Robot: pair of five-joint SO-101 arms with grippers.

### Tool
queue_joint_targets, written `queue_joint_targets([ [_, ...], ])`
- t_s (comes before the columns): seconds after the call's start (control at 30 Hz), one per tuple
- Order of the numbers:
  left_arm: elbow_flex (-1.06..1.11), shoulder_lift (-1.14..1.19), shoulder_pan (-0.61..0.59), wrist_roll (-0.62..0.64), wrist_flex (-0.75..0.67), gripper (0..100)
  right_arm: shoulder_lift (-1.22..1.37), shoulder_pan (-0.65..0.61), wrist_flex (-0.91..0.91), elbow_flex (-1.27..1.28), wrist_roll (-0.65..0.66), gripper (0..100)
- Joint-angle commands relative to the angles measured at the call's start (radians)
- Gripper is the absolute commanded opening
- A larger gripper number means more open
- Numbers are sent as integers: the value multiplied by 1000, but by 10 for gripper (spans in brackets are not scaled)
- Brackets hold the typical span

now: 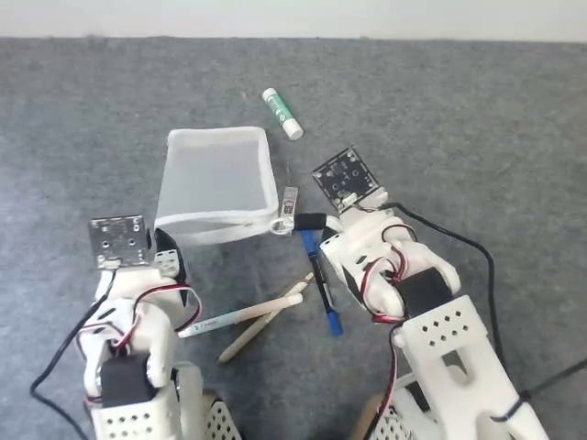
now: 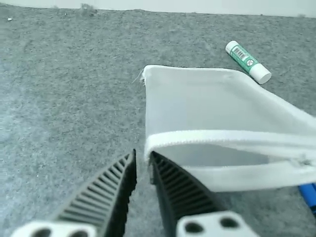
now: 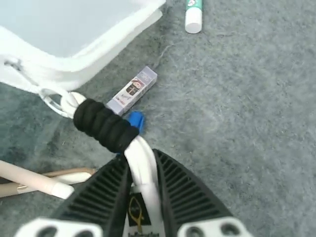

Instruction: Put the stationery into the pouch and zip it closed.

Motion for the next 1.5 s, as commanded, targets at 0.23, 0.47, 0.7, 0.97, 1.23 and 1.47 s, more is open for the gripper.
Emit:
queue_joint_targets([
  [0.23, 110, -14, -8, -2, -186, 196, -220, -163, 174, -199, 21, 6],
  [0.47, 120, -14, -5, -5, -195, 193, -334, -168, 205, -201, 46, 6],
  [0.7, 122, -14, 0, -6, -196, 118, -414, -170, 229, -181, 44, 6],
  [0.97, 116, -17, 44, -58, -187, 9, -426, -217, 226, -133, 83, 9],
  [1.23, 64, -18, 44, -57, -110, 9, -430, -206, 228, -103, 86, 99],
  [1.47, 13, -18, -40, -55, -75, 9, -429, -203, 272, -101, 89, 295],
])
